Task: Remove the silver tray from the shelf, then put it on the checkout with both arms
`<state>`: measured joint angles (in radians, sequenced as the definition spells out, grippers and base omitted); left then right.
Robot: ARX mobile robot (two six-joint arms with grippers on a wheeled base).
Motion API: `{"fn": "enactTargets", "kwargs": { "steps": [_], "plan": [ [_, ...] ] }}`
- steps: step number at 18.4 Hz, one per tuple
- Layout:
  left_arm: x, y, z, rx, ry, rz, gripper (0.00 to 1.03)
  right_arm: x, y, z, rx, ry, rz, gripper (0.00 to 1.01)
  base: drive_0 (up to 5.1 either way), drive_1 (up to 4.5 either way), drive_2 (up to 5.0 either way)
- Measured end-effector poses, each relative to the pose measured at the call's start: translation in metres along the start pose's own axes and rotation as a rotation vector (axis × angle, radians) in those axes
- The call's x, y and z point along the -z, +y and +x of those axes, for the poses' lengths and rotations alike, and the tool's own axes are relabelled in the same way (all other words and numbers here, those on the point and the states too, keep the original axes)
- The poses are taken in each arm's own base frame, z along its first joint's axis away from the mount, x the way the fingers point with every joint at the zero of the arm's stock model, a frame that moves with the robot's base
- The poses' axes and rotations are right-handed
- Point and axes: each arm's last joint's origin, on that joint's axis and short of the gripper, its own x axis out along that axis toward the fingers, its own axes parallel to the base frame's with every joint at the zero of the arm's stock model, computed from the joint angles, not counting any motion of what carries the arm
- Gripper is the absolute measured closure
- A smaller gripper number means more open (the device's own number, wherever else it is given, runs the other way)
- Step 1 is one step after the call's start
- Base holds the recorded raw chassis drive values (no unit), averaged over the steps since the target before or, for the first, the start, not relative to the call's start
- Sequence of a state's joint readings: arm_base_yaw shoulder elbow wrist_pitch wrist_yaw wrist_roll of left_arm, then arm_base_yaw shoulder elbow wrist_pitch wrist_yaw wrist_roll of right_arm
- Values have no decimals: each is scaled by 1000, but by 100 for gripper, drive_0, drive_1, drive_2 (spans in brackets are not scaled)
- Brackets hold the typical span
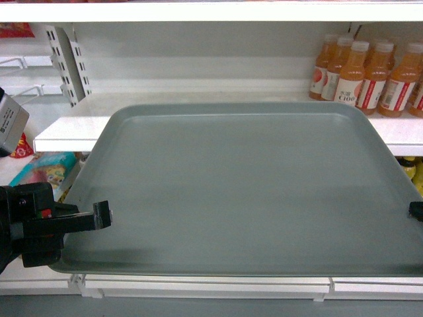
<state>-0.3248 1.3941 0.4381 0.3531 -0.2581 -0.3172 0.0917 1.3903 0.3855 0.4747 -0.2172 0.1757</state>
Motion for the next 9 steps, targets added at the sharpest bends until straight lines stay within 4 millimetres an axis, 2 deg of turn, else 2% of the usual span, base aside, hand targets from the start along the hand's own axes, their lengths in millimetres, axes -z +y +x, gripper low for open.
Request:
{"fn": "enactTargets", "kwargs": {
  "steps": [9],
  "plan": [
    [0, 0, 0, -1, 4, 2, 100, 0, 0, 0, -1, -1, 0, 98, 9, -410, 427]
  ]
}}
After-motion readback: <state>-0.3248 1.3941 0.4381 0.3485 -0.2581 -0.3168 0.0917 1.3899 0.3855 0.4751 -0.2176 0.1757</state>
